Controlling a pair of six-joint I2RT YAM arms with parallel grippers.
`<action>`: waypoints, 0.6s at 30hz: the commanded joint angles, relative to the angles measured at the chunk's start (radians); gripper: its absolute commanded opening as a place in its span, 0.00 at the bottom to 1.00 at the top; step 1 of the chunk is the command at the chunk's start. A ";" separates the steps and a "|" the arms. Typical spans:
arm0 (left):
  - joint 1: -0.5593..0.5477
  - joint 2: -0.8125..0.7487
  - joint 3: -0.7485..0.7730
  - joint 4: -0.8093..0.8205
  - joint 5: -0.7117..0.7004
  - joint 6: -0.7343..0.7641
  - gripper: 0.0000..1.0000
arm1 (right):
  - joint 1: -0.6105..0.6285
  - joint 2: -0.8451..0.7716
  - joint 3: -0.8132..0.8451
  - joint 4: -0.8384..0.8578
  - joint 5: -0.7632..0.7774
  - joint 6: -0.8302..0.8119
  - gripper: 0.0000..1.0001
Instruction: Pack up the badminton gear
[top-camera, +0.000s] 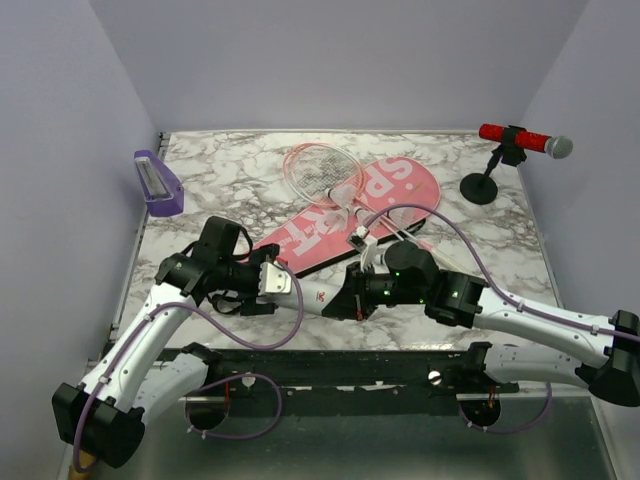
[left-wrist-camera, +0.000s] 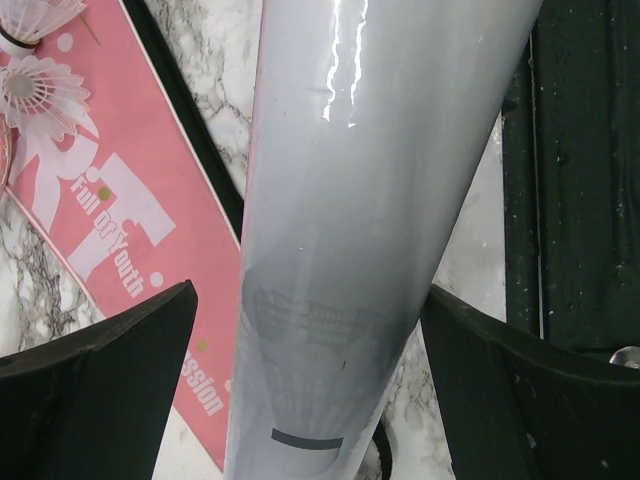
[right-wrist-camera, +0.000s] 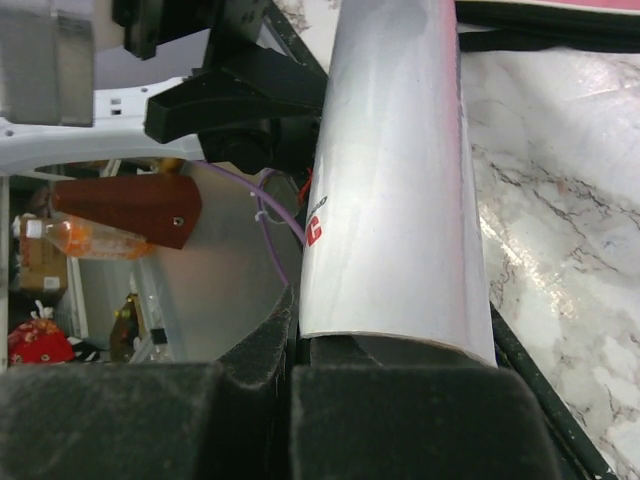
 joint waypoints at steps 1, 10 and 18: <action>-0.008 0.009 0.030 -0.013 -0.026 -0.008 0.99 | 0.017 -0.060 0.029 0.056 -0.099 -0.017 0.01; -0.023 0.004 0.073 -0.110 0.015 0.008 0.99 | 0.016 -0.104 -0.016 0.148 -0.094 0.014 0.01; -0.074 -0.112 -0.017 -0.124 0.017 -0.067 0.89 | 0.017 -0.086 -0.027 0.110 -0.084 0.001 0.01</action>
